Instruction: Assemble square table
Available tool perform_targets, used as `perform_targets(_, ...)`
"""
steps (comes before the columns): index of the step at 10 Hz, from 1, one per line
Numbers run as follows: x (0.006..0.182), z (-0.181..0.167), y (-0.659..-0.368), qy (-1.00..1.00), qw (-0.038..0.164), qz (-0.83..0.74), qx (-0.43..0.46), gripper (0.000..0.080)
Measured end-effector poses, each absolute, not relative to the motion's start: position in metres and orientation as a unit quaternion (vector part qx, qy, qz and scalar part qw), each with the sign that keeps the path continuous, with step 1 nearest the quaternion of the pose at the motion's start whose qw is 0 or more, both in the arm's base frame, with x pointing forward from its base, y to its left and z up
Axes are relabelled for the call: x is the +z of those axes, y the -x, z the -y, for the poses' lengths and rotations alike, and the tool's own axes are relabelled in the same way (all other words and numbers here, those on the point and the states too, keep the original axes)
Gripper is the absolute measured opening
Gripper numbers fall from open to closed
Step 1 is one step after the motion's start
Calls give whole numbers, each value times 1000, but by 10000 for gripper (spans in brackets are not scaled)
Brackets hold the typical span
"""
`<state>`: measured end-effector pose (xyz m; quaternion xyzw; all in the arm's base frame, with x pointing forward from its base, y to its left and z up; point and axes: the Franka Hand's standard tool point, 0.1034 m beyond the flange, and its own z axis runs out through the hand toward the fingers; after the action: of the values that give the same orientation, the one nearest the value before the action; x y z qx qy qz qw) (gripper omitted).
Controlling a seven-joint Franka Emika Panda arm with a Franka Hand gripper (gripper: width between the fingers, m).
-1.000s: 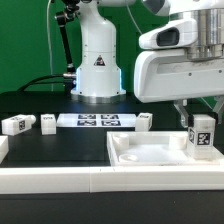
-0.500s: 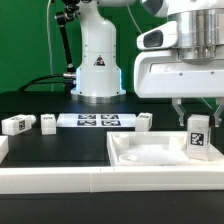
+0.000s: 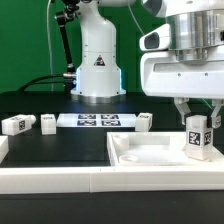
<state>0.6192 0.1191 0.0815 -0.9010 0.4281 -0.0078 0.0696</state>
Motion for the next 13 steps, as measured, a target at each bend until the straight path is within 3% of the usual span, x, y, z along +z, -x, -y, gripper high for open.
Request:
perform_targets(1, 81, -121, -619, 900, 71, -429, -7, 388)
perform_targets(2, 81, -122, -619, 906, 72, -416, -7, 388)
perform_targets(3, 81, -122, -618, 914, 72, -400, -8, 565)
perform_targets(4, 81, -123, -618, 921, 72, -383, -10, 565)
perform_targets(5, 81, -122, -619, 944, 71, -322, -17, 632)
perform_targets(11, 83, -123, -622, 997, 59, -33, -37, 649)
perform_targets(13, 83, -123, -622, 996, 46, 58, -43, 649)
